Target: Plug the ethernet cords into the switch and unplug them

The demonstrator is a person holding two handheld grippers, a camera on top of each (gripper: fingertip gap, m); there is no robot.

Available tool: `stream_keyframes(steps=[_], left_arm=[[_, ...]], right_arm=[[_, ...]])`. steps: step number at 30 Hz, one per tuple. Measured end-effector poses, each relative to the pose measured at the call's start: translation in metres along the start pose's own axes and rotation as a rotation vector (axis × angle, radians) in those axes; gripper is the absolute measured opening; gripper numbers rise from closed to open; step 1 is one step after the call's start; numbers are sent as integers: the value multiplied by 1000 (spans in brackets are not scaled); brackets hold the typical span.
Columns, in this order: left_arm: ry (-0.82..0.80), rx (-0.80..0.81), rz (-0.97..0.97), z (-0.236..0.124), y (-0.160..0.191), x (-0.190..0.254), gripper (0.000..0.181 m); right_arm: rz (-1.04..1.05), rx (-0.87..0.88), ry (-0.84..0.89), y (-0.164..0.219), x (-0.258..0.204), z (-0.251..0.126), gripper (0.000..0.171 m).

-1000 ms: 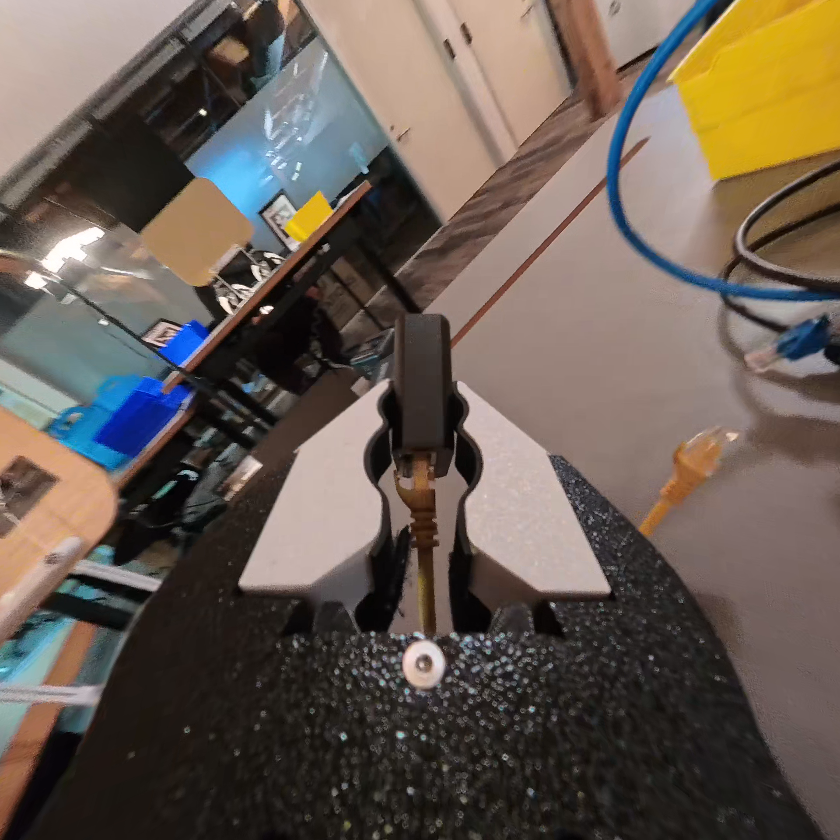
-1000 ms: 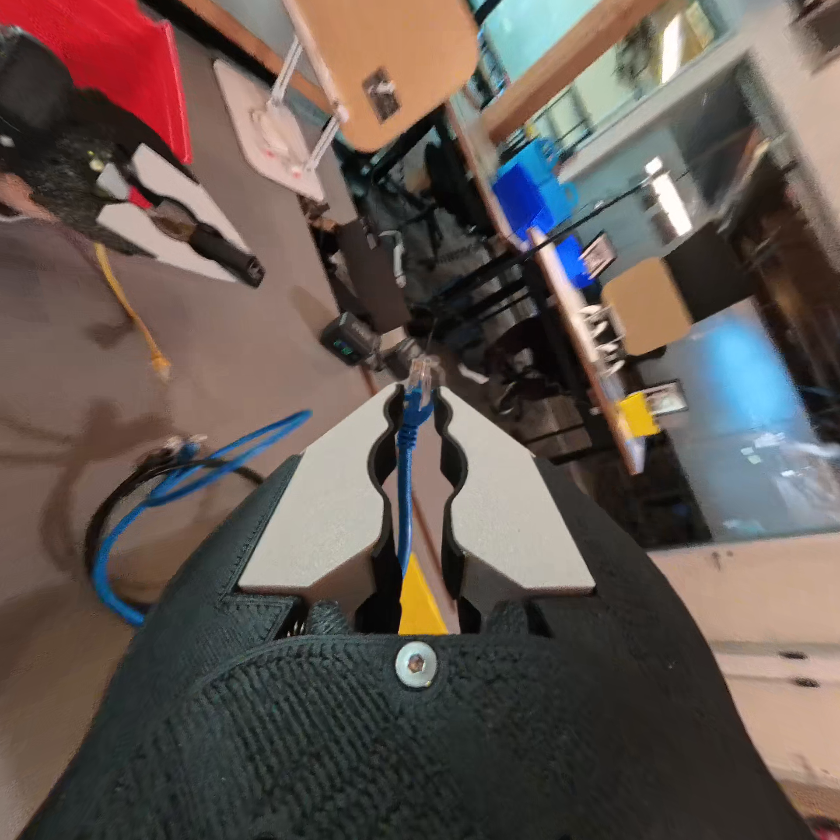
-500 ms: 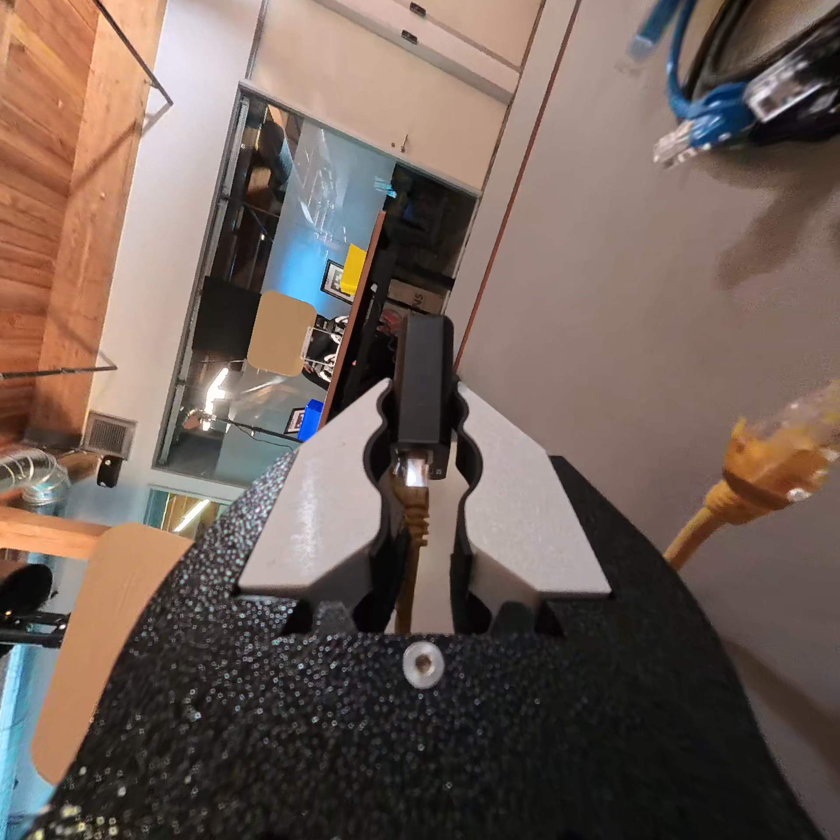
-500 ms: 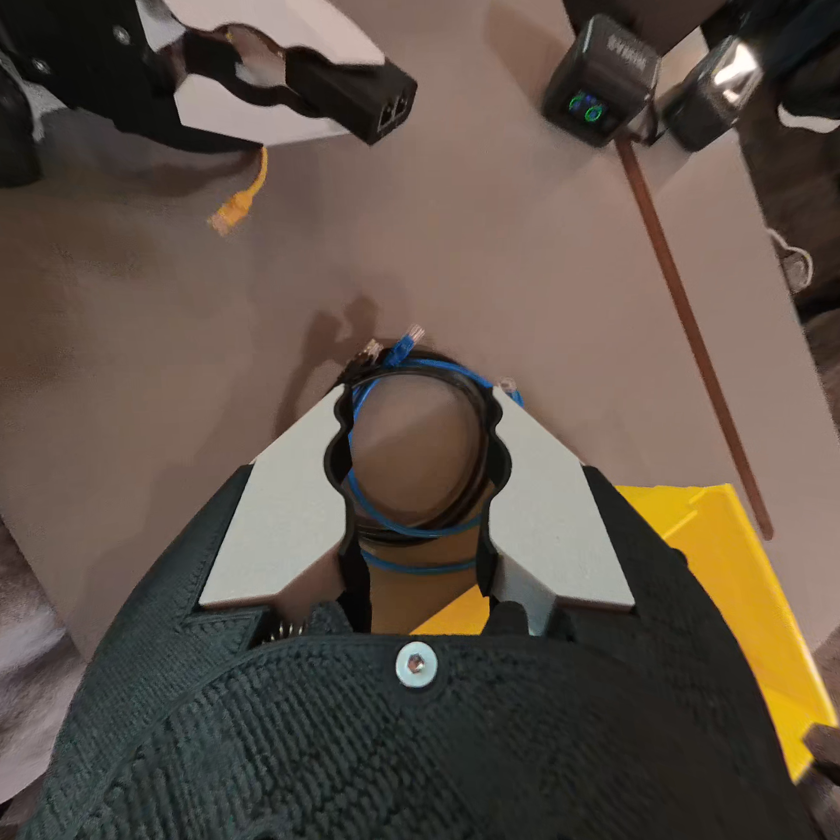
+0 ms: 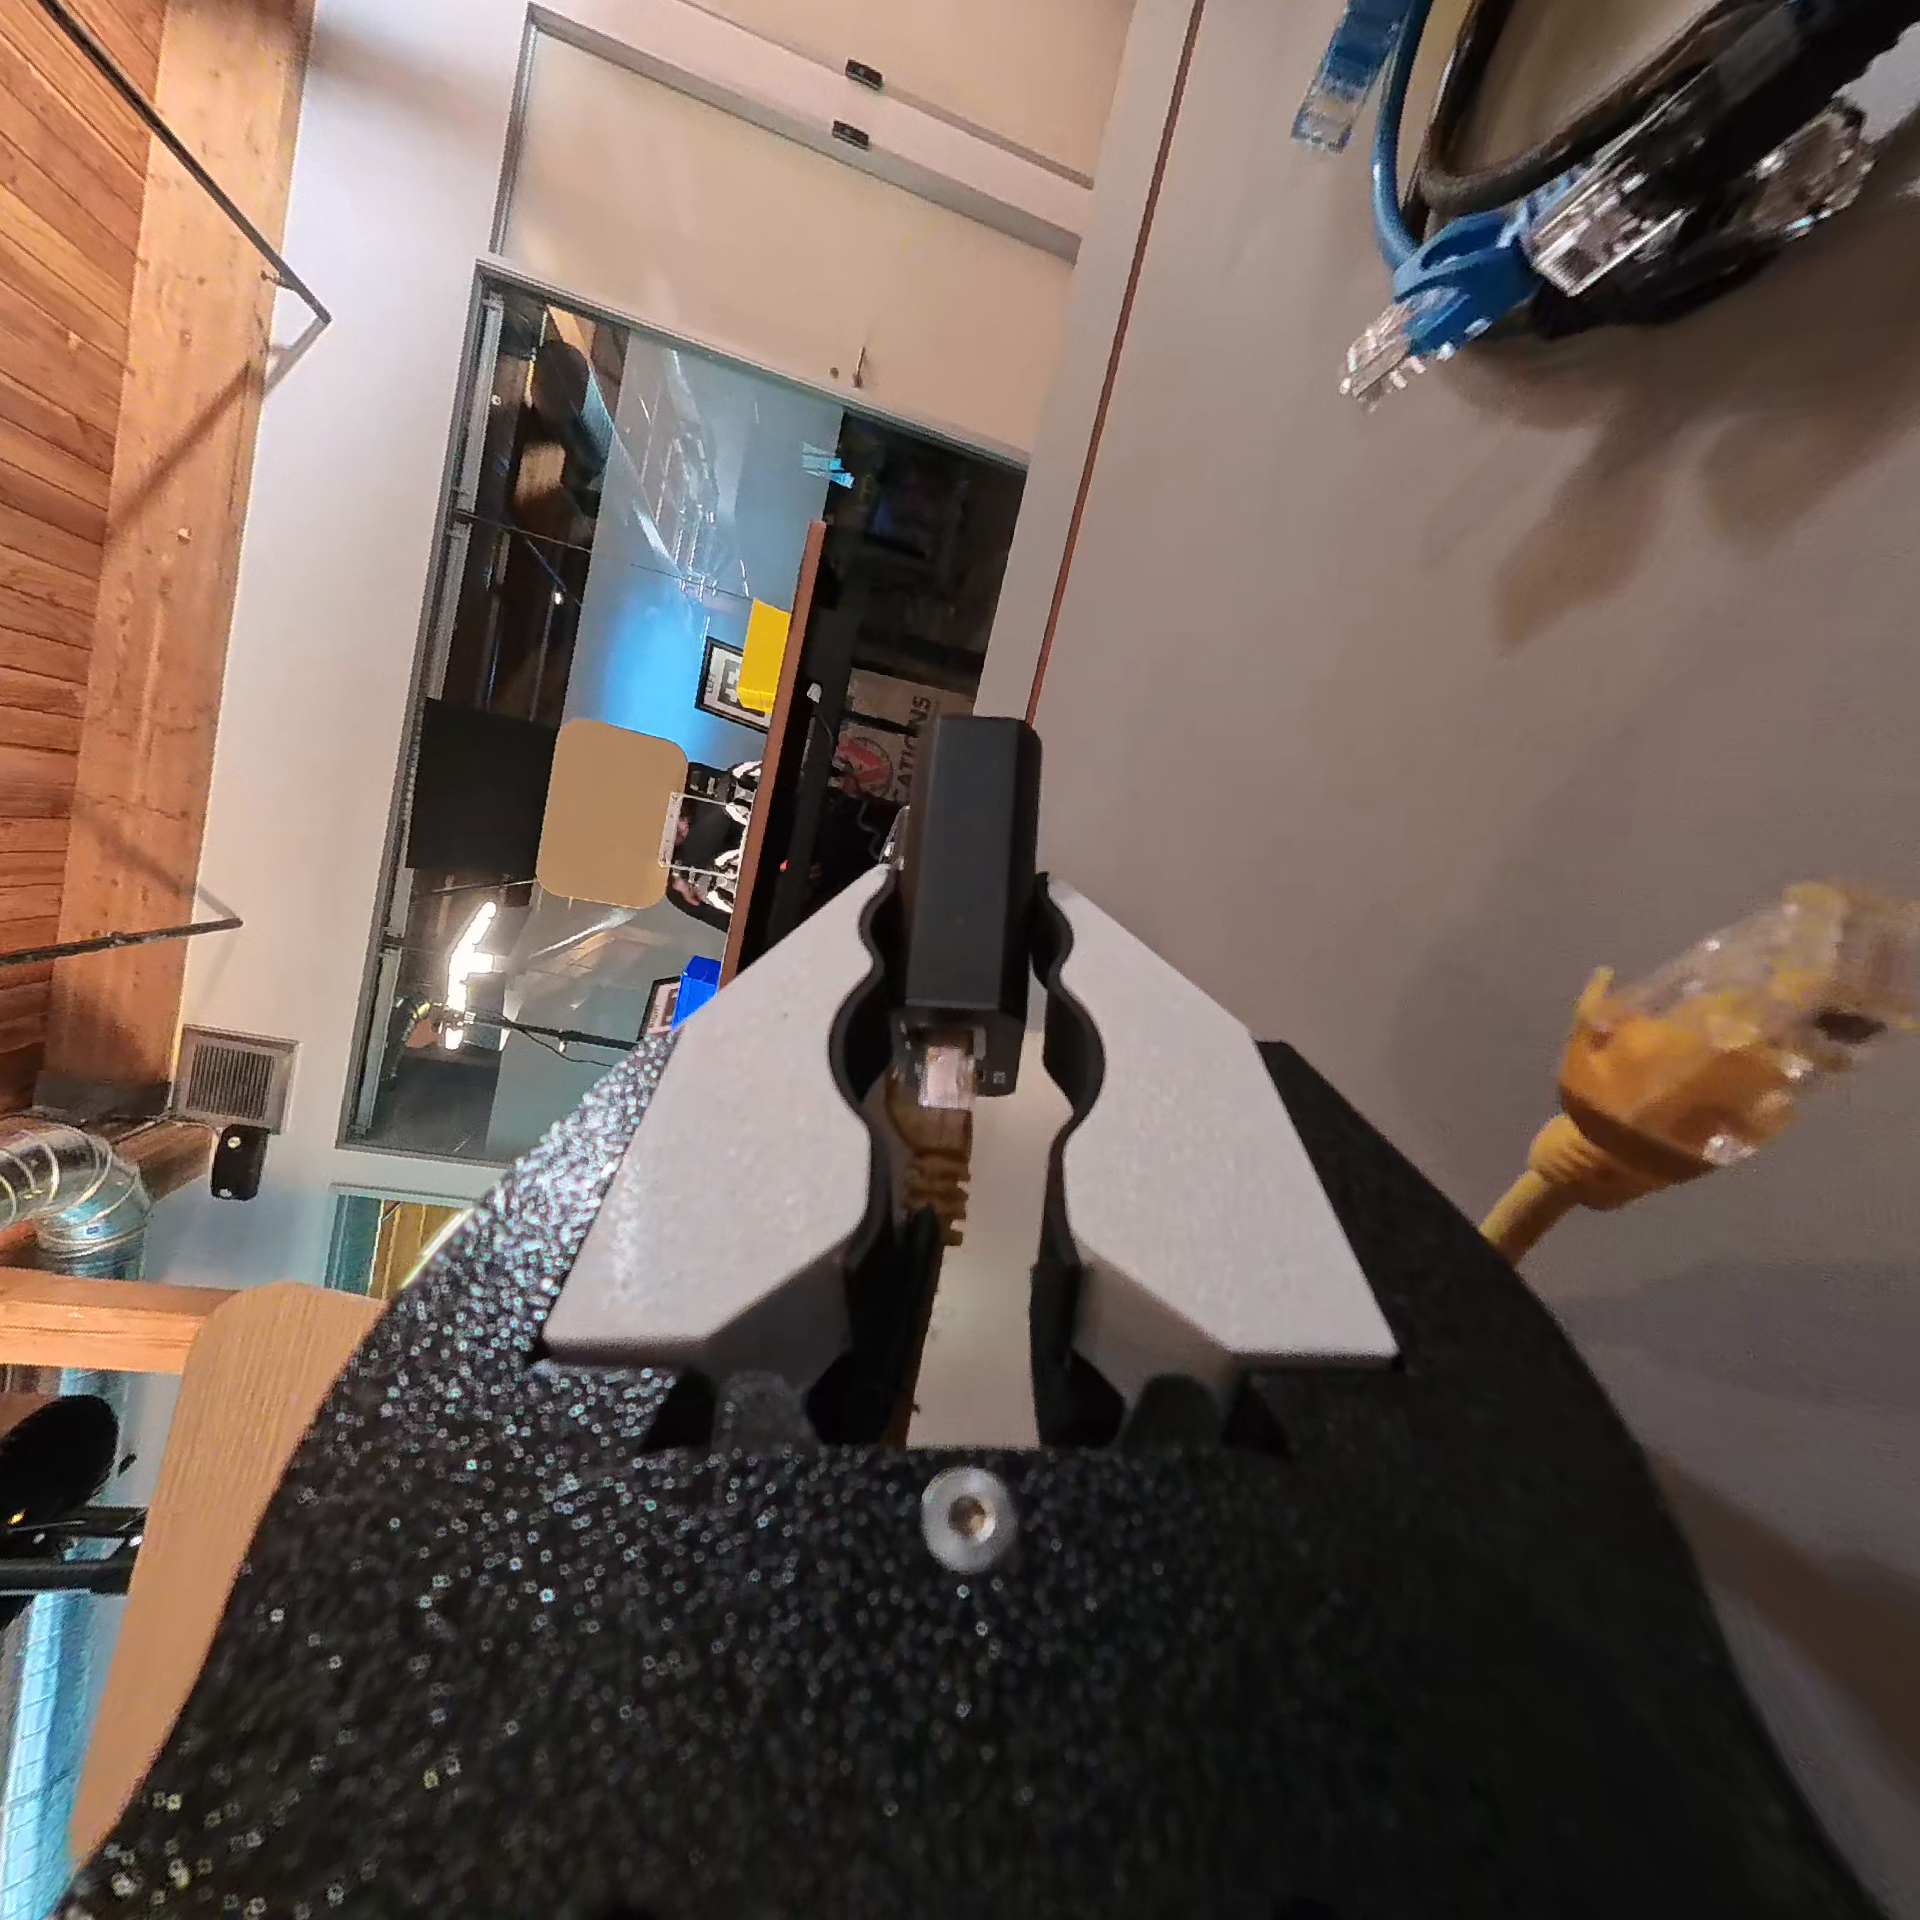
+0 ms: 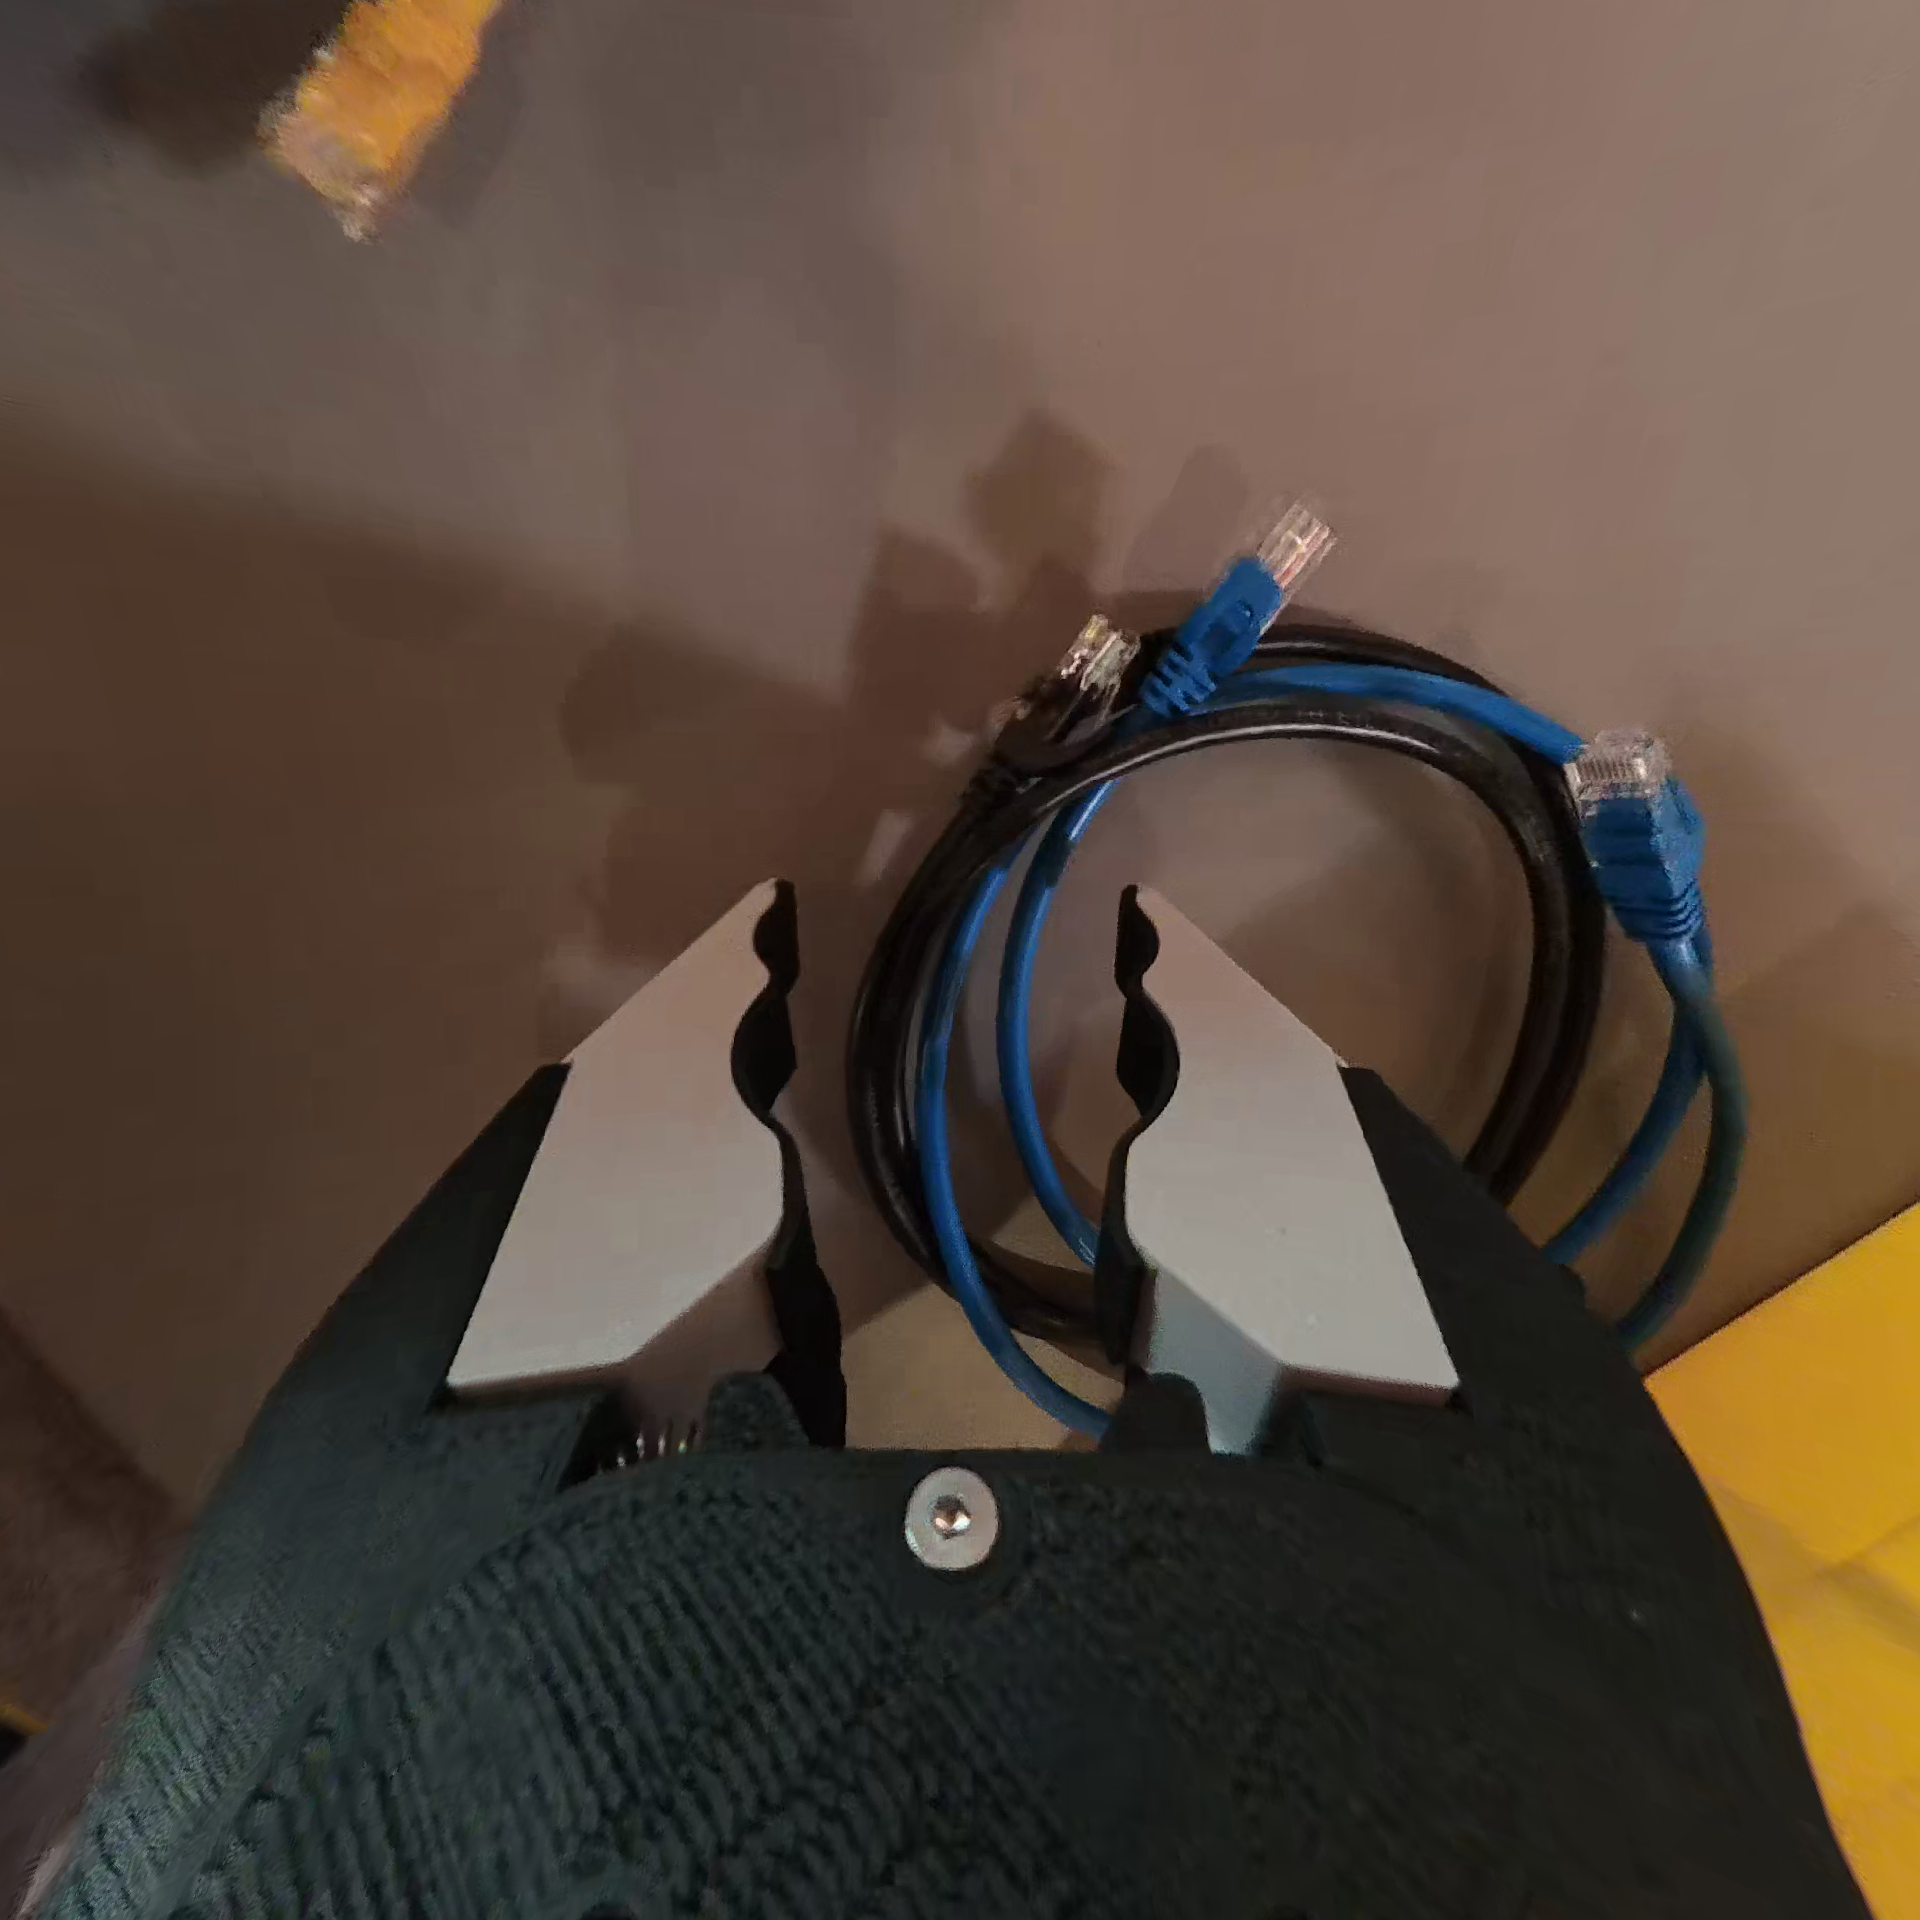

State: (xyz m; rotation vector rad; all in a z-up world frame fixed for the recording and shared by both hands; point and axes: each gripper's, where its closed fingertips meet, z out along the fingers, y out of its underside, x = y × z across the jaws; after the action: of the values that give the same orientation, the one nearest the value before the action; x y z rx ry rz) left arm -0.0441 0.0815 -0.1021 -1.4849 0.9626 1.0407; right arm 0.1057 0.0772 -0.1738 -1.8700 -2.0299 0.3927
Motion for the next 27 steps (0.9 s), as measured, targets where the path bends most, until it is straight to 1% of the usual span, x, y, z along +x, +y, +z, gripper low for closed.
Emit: stream_keyframes(steps=[2,6,8,11,14,18,19,21,24,27], left_arm=[[-3,0,4,0,0,0,22],[1,1,2,-1,0,0,22],[5,1,10,0,0,2,23],[12,3,23,0,-1,4,23],[16,4,31,-1,-2,5,23],[18,3,30,-1,-2,5,23],[19,3,30,-1,-2,5,23],[20,3,30,-1,-1,5,22],[22,4,33,-1,-2,6,23],[22,5,35,-1,-2,6,23]], right_arm=[[9,-9,4,-1,3,2,58],[22,37,13,-12,10,-4,49],[55,61,-3,-17,13,-7,45],[129,94,-13,-23,22,-7,33],[233,98,-95,-25,23,0,33],[284,118,-179,-28,21,6,21],[279,126,-199,-29,20,5,11],[234,142,-217,-33,15,-3,8],[114,187,-127,-43,18,-25,7],[28,302,-36,-64,22,-60,6]])
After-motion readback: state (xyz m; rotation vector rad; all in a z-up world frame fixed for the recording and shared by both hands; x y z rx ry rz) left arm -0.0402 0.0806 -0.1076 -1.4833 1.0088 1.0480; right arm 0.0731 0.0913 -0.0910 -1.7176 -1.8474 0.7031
